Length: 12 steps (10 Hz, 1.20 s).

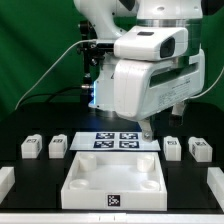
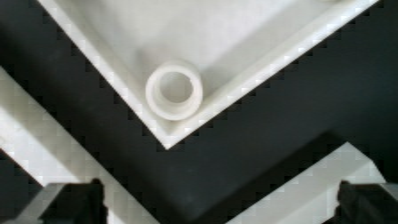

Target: Assemble one leg

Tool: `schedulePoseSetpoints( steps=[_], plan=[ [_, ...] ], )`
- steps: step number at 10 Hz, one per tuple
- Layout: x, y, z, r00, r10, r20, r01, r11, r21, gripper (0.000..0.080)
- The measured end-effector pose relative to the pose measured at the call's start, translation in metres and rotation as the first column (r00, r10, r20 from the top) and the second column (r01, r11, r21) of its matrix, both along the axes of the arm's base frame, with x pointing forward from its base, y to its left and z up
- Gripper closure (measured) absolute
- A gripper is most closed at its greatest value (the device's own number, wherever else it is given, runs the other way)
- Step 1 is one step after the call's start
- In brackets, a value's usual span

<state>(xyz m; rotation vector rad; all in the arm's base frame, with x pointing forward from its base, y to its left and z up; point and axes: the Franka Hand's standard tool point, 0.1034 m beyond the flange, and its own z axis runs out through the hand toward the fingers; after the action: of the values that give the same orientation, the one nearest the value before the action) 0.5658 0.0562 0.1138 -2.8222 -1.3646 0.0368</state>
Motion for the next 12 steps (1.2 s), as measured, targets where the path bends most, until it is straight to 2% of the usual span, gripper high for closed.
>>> schedulePoseSetpoints(
  steps=[3,4,5,6,8,10,12],
  plan=[
    [-0.001,0.0,-0.001,0.999,0.044,-0.001,-0.044,0.999,0.001,0.015],
    [-0.011,0.0,-0.004,0.998,0.055,0.011,-0.055,0.998,0.003,0.015],
    [-0.034,-0.005,-0.011,0.994,0.108,0.021,-0.108,0.994,0.003,0.015],
    [-0.063,-0.019,-0.023,0.952,0.304,0.027,-0.305,0.952,0.003,0.015],
    [-0.112,-0.056,-0.063,0.855,0.517,0.043,-0.518,0.855,0.008,0.015],
    [-0.123,-0.079,-0.089,0.778,0.628,0.038,-0.629,0.777,0.023,0.015],
    [-0.128,-0.077,-0.105,0.8,0.599,0.032,-0.6,0.799,0.038,0.015]
  ],
)
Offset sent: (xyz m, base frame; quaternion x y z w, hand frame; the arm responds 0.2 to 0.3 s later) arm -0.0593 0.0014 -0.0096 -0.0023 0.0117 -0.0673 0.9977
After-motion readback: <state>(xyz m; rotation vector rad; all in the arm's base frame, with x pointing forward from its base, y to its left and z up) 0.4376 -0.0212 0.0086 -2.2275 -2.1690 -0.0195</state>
